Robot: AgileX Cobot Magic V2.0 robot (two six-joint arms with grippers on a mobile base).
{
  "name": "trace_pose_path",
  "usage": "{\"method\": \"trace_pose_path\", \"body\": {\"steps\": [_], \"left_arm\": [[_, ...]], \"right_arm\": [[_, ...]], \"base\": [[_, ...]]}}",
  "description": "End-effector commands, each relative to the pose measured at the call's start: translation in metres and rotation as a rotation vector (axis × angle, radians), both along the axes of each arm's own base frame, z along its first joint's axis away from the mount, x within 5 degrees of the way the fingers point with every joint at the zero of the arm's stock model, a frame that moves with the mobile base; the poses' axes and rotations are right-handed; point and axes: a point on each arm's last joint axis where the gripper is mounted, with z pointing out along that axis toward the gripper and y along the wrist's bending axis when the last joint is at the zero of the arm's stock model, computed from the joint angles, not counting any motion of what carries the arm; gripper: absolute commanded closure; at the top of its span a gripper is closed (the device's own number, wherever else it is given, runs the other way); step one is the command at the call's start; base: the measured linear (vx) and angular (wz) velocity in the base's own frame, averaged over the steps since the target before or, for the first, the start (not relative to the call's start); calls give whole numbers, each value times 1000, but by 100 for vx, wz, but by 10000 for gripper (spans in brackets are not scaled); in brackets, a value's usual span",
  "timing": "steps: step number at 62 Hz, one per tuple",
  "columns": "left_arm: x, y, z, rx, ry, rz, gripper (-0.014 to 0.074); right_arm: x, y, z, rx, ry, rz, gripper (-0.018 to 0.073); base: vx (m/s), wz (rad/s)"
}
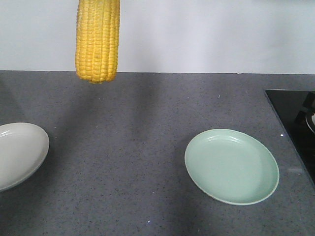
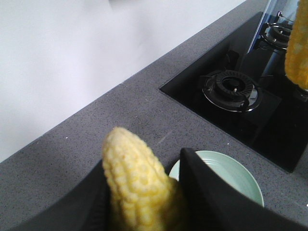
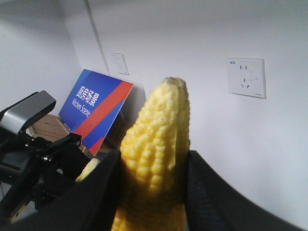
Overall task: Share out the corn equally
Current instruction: 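Drive the base closer to the plates while holding both cobs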
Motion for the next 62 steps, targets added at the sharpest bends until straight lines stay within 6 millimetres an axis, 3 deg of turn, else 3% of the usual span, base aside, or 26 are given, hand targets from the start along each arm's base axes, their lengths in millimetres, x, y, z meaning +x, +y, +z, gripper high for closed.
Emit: {"method": "trace_pose_path", "body": {"steps": [1, 62], "left_arm": [[-20, 4, 21, -68, -69, -15, 603], [-20, 4, 21, -68, -69, -15, 603]], "right_arm": [[-19, 3, 12, 17, -53, 25, 561], [-19, 3, 12, 17, -53, 25, 561]], "base": [[0, 0], [0, 0]]}}
